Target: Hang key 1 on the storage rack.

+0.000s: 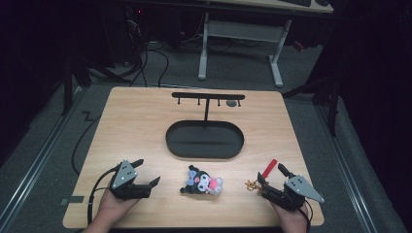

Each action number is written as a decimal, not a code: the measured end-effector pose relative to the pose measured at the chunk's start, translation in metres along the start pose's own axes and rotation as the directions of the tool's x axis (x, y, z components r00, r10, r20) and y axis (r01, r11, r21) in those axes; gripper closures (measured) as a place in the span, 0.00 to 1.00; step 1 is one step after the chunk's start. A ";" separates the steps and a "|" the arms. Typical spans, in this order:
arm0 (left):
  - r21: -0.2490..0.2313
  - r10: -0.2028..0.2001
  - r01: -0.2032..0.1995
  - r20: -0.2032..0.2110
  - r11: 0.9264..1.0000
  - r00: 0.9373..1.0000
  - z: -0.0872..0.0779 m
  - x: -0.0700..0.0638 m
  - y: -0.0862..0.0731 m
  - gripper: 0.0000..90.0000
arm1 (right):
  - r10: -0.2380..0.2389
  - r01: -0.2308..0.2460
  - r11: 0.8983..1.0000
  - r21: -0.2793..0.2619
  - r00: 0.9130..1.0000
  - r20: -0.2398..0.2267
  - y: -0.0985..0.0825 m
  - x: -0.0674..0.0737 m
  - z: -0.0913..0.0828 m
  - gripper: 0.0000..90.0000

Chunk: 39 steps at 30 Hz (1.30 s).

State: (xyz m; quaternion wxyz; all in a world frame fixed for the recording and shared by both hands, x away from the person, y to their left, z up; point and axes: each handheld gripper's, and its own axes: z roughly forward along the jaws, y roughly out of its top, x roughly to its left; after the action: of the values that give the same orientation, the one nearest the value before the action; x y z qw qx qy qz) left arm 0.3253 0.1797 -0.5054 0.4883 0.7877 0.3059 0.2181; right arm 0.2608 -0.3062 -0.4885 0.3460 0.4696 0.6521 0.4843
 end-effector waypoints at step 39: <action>-0.004 -0.001 0.001 0.023 1.000 1.000 -0.002 0.002 -0.001 0.17 | 0.034 -0.036 0.999 0.031 0.998 0.051 0.001 -0.012 0.000 0.22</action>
State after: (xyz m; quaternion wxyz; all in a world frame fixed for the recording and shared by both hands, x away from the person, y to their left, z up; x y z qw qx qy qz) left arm 0.3252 0.1822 -0.5056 0.4933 0.7890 0.3002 0.2096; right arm 0.2645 -0.3178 -0.4878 0.3460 0.4986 0.6426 0.4677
